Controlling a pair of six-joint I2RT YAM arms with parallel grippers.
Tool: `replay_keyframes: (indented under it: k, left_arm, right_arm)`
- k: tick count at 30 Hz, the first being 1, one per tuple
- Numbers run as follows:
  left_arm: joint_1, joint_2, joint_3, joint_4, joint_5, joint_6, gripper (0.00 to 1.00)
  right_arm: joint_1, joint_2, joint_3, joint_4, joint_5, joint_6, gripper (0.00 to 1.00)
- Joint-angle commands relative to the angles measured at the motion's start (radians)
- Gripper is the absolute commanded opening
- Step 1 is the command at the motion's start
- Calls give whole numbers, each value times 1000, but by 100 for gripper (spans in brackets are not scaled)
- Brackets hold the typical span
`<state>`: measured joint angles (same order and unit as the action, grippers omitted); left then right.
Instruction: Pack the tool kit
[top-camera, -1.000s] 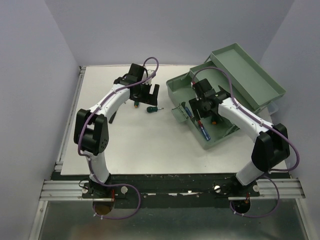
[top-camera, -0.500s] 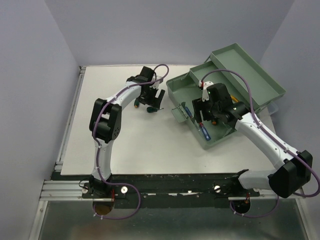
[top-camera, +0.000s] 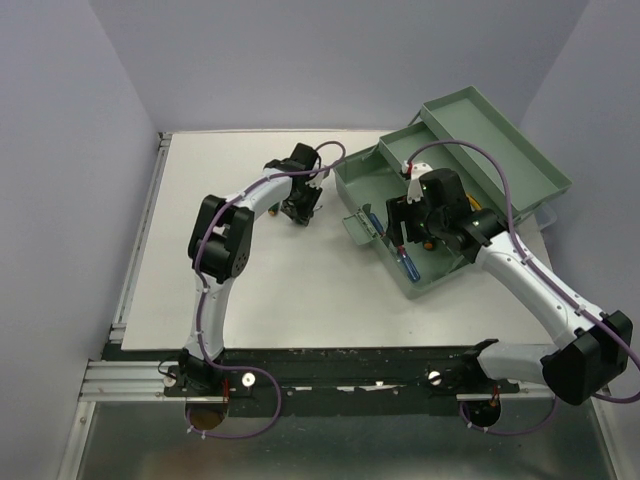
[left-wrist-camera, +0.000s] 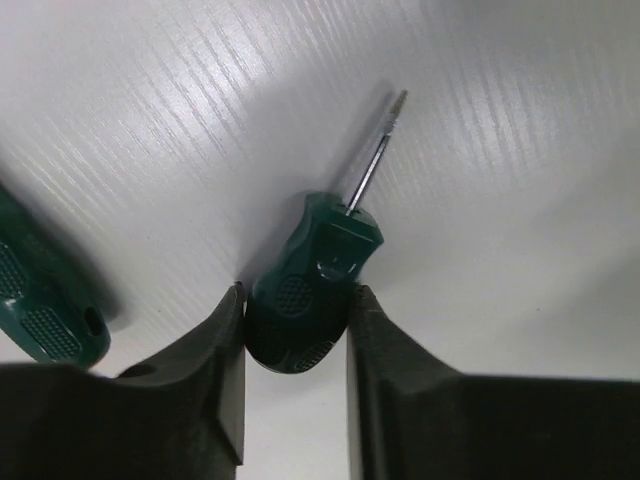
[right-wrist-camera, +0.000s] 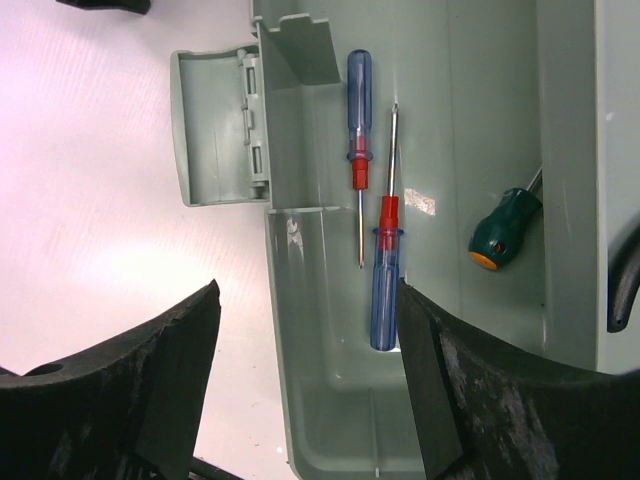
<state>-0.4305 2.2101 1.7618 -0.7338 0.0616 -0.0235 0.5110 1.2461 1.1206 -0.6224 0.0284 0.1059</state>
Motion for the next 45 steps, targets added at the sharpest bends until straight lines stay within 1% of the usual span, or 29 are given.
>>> replay_keyframes:
  k: [1,2,3,4,6,10,13,15,16,17,19,20,23,25,27,32,36,41,45]
  left_arm:
    - [-39,-45,-77,5,-52,-1,16]
    - [-43,-67,-96,7,-54,-6,8]
    - [-51,-88,-108,5,-52,-9,2]
    - [-62,-124,-120,-1,-78,-15,0]
    - [-76,-203,-162,16,-65,-27,0]
    - [-103,-422,-313,138,56,-65,0]
    - [-120,-591,-444,294,197,-105,0]
    - [-128,-662,-495,379,306,-148,0]
    - [-132,-679,-502,404,378,-164,0]
    - [-134,-687,-507,425,424,-183,0]
    - [-143,-691,-510,453,515,-219,0]
    - [-146,-690,-513,465,549,-236,0]
    - [-155,-696,-531,513,621,-285,0]
    - [-162,-701,-541,531,632,-303,0]
    - [-169,-705,-536,521,632,-302,0]
    - [-191,-736,-553,542,627,-300,0]
    - [-209,-745,-564,557,613,-302,0]
    - [-212,-770,-598,597,584,-326,0]
    - [-212,-771,-601,600,572,-332,0]
  right_arm:
    - [-2,-36,-12,21,-19,20,78]
    - [-2,-42,-13,24,-22,29,78]
    - [-2,-53,-18,32,-22,37,78]
    - [-2,-62,-25,38,-56,46,78]
    - [-2,-91,-42,65,-93,72,79]
    - [-3,-129,-93,176,-174,197,81]
    - [-2,-151,-163,315,-205,377,82]
    - [-2,-165,-224,432,-226,461,82]
    - [0,-174,-251,493,-231,512,82]
    - [-2,-183,-281,545,-237,546,85]
    - [1,-185,-307,653,-255,595,86]
    - [7,-175,-300,668,-260,600,86]
    - [35,-123,-236,597,-246,577,86]
    - [58,-122,-245,612,-226,586,85]
    - [70,-142,-284,703,-206,609,85]
    - [75,-116,-269,693,-182,629,83]
    - [86,-85,-265,705,-159,650,78]
    - [89,-112,-338,782,-108,707,68]
    - [87,-168,-378,770,-41,709,65]
